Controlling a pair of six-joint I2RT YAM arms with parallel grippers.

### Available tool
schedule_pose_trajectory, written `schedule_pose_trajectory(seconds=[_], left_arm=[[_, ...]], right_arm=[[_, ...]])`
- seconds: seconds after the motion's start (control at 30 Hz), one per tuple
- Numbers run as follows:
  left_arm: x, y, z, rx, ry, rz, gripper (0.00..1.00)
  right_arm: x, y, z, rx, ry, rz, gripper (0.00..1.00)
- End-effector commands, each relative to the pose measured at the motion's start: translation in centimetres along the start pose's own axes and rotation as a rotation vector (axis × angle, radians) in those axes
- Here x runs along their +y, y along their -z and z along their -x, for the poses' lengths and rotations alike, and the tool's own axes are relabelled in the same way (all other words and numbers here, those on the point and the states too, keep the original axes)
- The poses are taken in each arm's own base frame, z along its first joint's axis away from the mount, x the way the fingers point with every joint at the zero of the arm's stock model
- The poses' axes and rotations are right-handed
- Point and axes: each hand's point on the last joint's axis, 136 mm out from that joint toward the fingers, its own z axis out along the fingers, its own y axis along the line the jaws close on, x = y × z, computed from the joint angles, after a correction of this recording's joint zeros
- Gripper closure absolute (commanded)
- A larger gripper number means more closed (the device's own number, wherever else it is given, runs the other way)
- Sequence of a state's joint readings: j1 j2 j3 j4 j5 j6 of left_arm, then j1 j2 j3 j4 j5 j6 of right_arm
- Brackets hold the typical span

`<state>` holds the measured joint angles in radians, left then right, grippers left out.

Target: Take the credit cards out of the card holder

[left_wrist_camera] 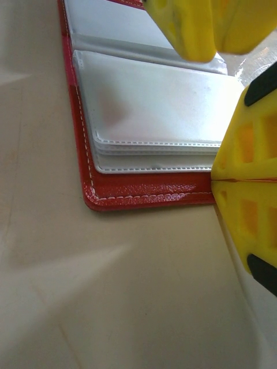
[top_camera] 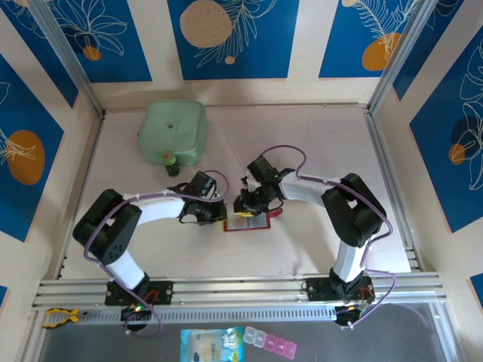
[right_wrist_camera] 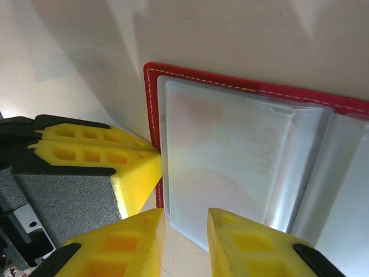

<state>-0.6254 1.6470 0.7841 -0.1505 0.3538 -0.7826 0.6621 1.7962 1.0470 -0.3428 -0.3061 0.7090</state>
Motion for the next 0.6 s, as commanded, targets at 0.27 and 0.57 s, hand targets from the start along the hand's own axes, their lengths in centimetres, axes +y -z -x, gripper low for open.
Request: schedule_pose_trajectory(seconds=[0.27,0.57], left_arm=[[1.7,-0.3,-0.6,0.027,0.011,0.068,0.9],[1.8,-0.3,-0.7,0.029,0.012,0.071,0.9]], right_arm=[[-1.3,-1.2,-0.7,0.044,-0.041,-0.044,0.75],[-2.8,0.1,-0.8,0.015,-0.043,-0.098,0.75]])
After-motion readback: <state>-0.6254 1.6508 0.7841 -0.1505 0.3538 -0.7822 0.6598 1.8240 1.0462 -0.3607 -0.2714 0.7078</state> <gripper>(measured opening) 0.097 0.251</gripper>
